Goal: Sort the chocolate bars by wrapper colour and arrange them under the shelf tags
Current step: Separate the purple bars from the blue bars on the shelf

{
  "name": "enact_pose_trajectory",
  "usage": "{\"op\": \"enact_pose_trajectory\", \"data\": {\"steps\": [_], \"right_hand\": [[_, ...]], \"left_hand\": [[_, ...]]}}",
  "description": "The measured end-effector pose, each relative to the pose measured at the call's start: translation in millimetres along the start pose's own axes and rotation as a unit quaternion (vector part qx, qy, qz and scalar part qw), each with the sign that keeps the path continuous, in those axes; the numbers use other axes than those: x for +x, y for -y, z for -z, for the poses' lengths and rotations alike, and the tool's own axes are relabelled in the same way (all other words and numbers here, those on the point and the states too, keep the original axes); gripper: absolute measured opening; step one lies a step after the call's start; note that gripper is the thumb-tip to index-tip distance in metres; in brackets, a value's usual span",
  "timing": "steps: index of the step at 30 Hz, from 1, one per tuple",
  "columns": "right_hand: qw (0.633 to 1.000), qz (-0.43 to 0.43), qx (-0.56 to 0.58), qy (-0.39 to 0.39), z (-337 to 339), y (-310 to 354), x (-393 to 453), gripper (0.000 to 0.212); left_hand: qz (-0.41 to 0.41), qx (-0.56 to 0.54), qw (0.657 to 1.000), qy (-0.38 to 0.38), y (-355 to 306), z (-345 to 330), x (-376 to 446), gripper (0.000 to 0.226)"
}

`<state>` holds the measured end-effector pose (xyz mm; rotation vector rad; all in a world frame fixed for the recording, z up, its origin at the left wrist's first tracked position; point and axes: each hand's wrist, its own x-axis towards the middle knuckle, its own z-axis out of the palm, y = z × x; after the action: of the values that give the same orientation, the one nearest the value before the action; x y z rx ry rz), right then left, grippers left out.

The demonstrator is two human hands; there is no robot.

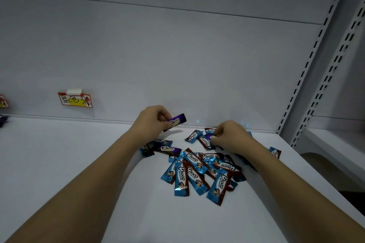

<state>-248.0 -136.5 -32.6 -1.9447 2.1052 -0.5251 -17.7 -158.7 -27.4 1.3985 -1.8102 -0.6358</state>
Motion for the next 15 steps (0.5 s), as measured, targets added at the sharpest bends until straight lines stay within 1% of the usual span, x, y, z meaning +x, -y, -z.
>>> {"op": "enact_pose_trajectory", "data": {"steps": [2, 3, 5, 7, 9, 12, 15], "right_hand": [[0.999, -0.008, 0.034, 0.001, 3, -1, -2, 0.020], [0.999, -0.011, 0.049, 0.002, 4, -2, -4, 0.019], [0.996, -0.010, 0.083, 0.010, 4, -3, -9, 0.017], [0.992, 0.005, 0.125, 0.009, 3, -3, -14, 0.016], [0.980, 0.013, 0.199, -0.017, 7, -2, -19, 0.011], [0.933, 0.014, 0.354, -0.063, 22, 0, -24, 0.005], [0.898, -0.005, 0.428, -0.104, 35, -6, -22, 0.006]], "left_hand": [[0.007, -0.082, 0.996, 0.038, -3, 14, -2, 0.012], [0.008, -0.095, 0.993, 0.075, -4, 20, -4, 0.012], [0.011, -0.083, 0.983, 0.161, -4, 28, -8, 0.014], [0.009, -0.038, 0.975, 0.219, -5, 31, -11, 0.014], [0.012, 0.005, 0.969, 0.247, -6, 32, -13, 0.012], [0.020, 0.090, 0.961, 0.262, -4, 34, -14, 0.013], [0.011, 0.156, 0.951, 0.268, -6, 33, -14, 0.020]]}}
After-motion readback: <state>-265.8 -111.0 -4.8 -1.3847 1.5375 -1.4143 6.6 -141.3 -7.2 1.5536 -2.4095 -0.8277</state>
